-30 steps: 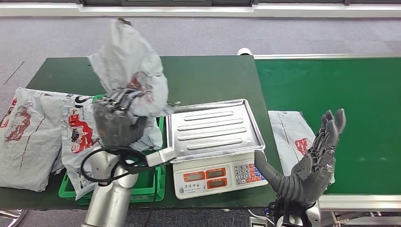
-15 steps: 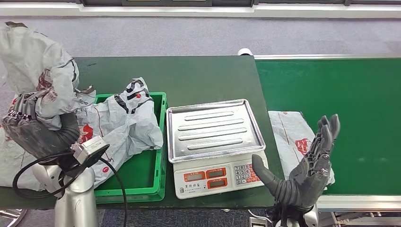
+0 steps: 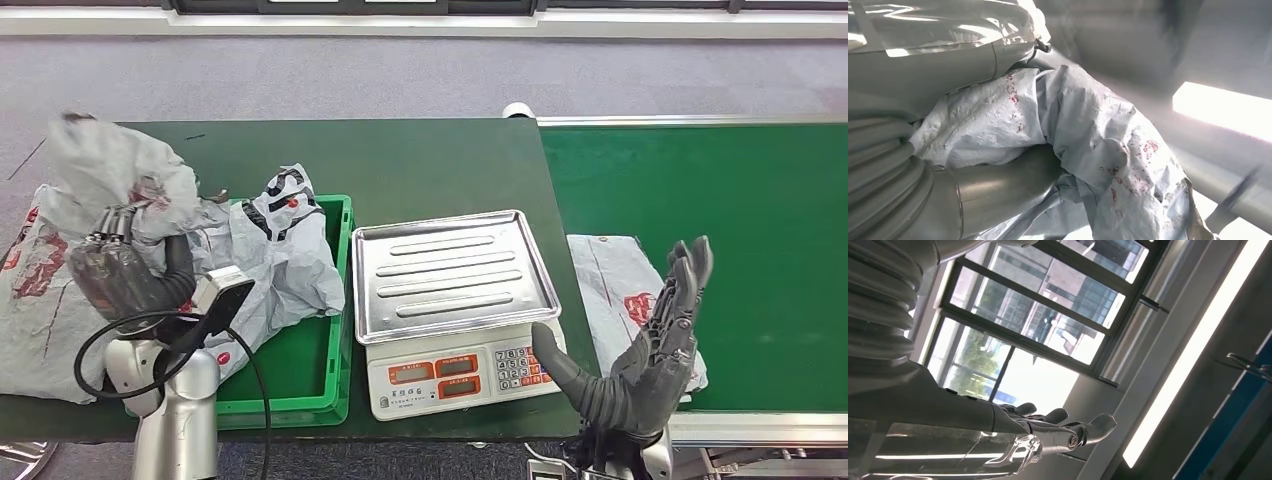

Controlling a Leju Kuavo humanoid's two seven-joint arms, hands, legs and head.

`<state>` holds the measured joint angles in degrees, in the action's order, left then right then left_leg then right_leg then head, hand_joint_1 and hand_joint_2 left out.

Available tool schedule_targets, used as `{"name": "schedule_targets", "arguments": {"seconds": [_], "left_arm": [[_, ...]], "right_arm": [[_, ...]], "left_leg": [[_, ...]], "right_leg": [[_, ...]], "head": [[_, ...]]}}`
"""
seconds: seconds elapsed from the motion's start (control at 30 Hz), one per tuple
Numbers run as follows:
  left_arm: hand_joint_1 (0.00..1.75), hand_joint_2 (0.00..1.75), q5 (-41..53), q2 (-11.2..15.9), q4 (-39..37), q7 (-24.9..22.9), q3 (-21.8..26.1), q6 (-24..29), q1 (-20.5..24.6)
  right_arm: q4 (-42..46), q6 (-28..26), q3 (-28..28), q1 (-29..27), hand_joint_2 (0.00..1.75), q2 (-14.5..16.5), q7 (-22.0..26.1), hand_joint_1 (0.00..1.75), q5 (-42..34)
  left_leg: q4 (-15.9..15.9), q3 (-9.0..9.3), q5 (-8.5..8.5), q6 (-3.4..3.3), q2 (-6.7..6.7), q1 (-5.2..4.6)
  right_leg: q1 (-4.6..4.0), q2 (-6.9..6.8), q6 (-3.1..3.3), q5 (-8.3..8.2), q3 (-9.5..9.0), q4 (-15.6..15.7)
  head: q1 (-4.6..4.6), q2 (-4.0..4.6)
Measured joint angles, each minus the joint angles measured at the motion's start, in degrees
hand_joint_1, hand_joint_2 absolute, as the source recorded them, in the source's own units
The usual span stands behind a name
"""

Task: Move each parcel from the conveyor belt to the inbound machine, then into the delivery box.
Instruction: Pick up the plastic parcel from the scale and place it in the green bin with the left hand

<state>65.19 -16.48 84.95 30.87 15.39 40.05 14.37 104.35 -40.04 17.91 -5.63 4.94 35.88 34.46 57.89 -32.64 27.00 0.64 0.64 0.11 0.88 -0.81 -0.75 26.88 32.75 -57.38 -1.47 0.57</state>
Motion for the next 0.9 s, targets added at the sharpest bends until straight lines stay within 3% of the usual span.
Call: {"name": "schedule_targets", "arguments": {"seconds": [0.13, 0.23, 0.3, 0.37, 0.4, 0.43, 0.47, 0.6, 0.7, 0.9], "left_arm": [[1.75, 1.75, 4.4, 0.1, -11.6, -9.3, 1.0, -0.1, 1.0], [1.69, 1.75, 3.8, 0.2, -19.0, -13.5, 0.9, -0.1, 2.8], [0.88, 1.75, 1.7, 0.4, -22.4, -15.4, 0.6, -0.2, 3.8], [0.07, 0.87, -1.0, 0.7, -24.1, -17.2, -0.4, -0.5, 4.0], [0.00, 0.44, -2.3, 0.9, -24.4, -18.1, -1.2, -0.7, 3.8], [0.00, 0.00, -3.8, 1.0, -24.2, -18.8, -2.2, -1.0, 3.4], [0.00, 0.00, -5.4, 1.2, -23.7, -19.2, -3.2, -1.3, 2.9], [0.00, 0.00, -15.6, 1.4, -18.2, -17.6, -6.7, -2.9, -0.9], [0.00, 0.00, -25.3, 1.5, -12.5, -13.7, -9.1, -5.1, -4.5], [0.00, 0.00, -40.3, 2.5, -2.4, -8.2, -13.1, -11.7, -12.4]], "right_arm": [[0.0, 0.0, 0.3, 0.7, 1.75, -0.6, -2.7, 0.00, 1.5], [-0.5, 0.4, 0.5, 1.4, 1.75, -1.3, -4.8, 0.00, 2.8], [-1.0, 1.2, 0.6, 1.9, 1.75, -1.7, -6.6, 0.00, 4.1], [-1.5, 2.2, 0.6, 1.9, 1.75, -1.9, -8.5, 0.00, 6.2], [-1.7, 2.8, 0.5, 1.9, 1.75, -2.0, -9.5, 0.00, 7.6], [-1.9, 3.4, 0.4, 1.8, 1.75, -2.0, -10.5, 0.00, 9.3], [-2.0, 3.8, 0.1, 1.7, 1.75, -2.0, -11.5, 0.00, 11.0], [-1.8, 4.4, -2.4, 0.6, 0.00, -1.8, -14.1, 0.00, 17.3], [-1.7, 7.2, -5.0, 0.3, 0.00, -1.7, -18.4, 0.00, 23.6], [-5.7, 18.3, -12.1, 1.9, 0.00, -4.0, -30.7, 0.00, 36.0]], "left_leg": [[0.0, 0.03, -0.01, 0.00, -0.02, -0.03], [0.0, 0.28, 0.01, -0.04, -0.27, -0.14], [-0.1, 0.45, 0.14, -0.06, -0.34, -0.19], [-0.2, 0.73, 0.38, -0.09, -0.32, -0.25], [-0.2, 0.94, 0.50, -0.09, -0.30, -0.27], [-0.2, 1.16, 0.59, -0.09, -0.29, -0.28], [-0.3, 1.31, 0.64, -0.09, -0.28, -0.28], [-0.3, 1.52, 0.71, -0.08, -0.29, -0.28], [-0.3, 1.52, 0.75, -0.08, -0.28, -0.27], [-0.2, 1.19, 0.58, -0.12, -0.24, -0.24]], "right_leg": [[0.03, 0.00, 0.00, -0.02, -0.04, 0.0], [0.16, -0.26, -0.06, 0.08, -0.39, 0.0], [0.21, -0.32, -0.08, 0.24, -0.78, 0.0], [0.29, -0.31, -0.07, 0.48, -1.25, 0.0], [0.32, -0.30, -0.05, 0.59, -1.48, 0.0], [0.33, -0.30, -0.05, 0.68, -1.68, 0.0], [0.33, -0.29, -0.04, 0.75, -1.83, 0.0], [0.33, -0.26, -0.07, 0.85, -2.00, 0.0], [0.32, -0.25, -0.07, 0.90, -1.93, 0.0], [0.27, -0.22, -0.13, 0.70, -1.21, 0.0]], "head": [[0.00, 0.00], [-0.01, 0.00], [-0.02, 0.00], [-0.02, 0.00], [-0.02, 0.00], [-0.02, 0.00], [-0.02, 0.00], [-0.02, 0.00], [-0.02, 0.00], [-0.02, 0.00]]}}
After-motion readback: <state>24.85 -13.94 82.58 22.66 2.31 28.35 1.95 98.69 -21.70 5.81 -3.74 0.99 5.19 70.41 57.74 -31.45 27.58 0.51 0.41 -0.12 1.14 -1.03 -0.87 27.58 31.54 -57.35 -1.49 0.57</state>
